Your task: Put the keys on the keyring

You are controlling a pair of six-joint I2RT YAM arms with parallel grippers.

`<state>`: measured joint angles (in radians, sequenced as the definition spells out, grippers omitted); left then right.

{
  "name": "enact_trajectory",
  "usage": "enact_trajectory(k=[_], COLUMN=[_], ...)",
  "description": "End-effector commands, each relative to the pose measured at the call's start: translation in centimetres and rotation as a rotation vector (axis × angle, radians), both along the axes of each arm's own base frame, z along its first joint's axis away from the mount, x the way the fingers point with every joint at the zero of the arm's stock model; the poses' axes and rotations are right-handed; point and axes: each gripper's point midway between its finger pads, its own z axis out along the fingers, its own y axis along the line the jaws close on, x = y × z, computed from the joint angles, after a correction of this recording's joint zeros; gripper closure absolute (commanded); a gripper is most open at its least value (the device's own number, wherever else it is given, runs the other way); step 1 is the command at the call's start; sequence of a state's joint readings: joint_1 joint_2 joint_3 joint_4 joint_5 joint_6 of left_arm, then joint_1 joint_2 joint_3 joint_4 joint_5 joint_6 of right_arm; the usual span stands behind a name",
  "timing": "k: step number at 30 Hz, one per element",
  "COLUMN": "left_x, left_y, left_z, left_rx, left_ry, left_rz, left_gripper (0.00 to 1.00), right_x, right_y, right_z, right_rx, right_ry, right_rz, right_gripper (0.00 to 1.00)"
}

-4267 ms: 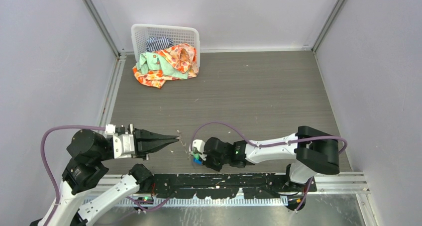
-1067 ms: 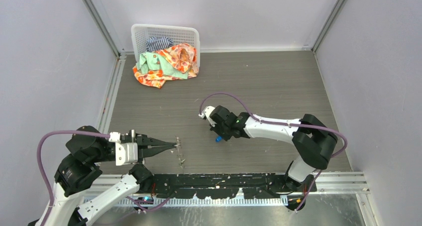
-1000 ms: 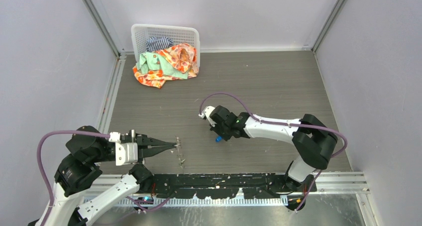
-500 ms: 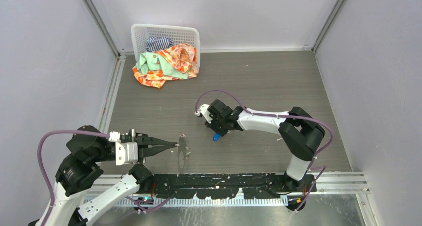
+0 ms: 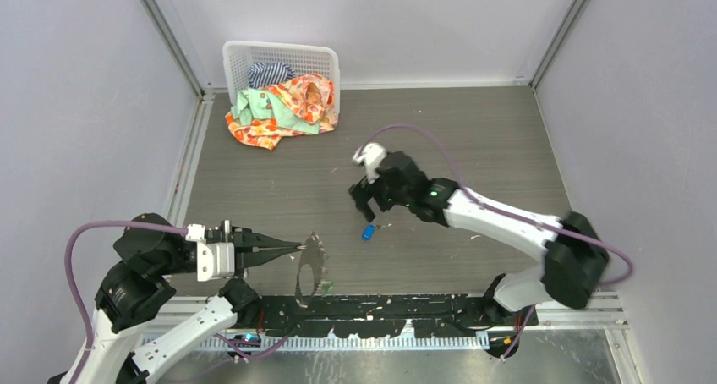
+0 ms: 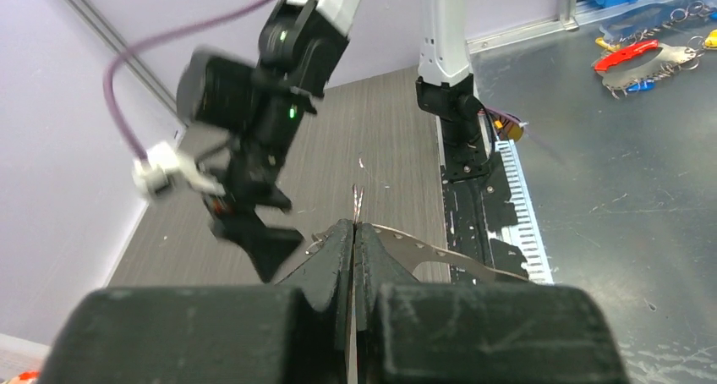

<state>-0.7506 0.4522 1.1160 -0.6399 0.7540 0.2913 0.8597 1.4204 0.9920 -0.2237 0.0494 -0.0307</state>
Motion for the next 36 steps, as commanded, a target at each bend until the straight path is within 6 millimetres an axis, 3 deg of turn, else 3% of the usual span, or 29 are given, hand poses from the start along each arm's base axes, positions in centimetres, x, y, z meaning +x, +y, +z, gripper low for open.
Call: enact_trajectory(k=[1, 4, 8, 12, 14, 19, 27, 36], left_x=[-0.2, -0.1, 0.0, 0.0, 0.0, -0.3, -0.4, -0.3], left_y=[-0.2, -0.4, -1.4, -2.4, -2.5, -2.3, -2.0, -2.0], left_z=[1.9, 1.9, 1.1, 1.2, 1.6, 2.2, 2.5, 2.7], left_rx=[-0.048, -0.054, -0.059, -0.093, -0.103, -0.114, -0.122, -0.120], left_ry=[-0.021, 0.003, 0.093, 0.170, 0.169, 0.154, 0.145, 0.143], left_rz=[-0.019, -0.020, -0.048, -0.092, -0.099, -0.108, -0.093, -0.088], left_gripper=[1.00, 1.00, 1.00, 1.00, 1.00, 1.00, 1.00, 1.00], right_x=[0.8, -0.3, -1.9, -2.3, -2.8, -2.5, -1.9, -2.2], right_y=[-1.1, -2.3, -2.5, -2.6, -1.8, -0.8, 0.0, 0.5], right_z=[4.0, 0.7, 0.8, -1.2, -2.3, -4.5, -7.2, -8.8], right_rx=[0.304, 0.216, 0.334, 0.295, 0.280, 0.249, 0.163, 0.140], right_ry=[0.011, 0.083, 0.006, -0.016, 0.017, 0.021, 0.053, 0.098], right_rz=[-0.234, -0.257, -0.161, -0.107, -0.055, -0.004, 0.036, 0.064], right_gripper=[0.00, 0.00, 0.00, 0.18, 0.21, 0.23, 0.35, 0.50])
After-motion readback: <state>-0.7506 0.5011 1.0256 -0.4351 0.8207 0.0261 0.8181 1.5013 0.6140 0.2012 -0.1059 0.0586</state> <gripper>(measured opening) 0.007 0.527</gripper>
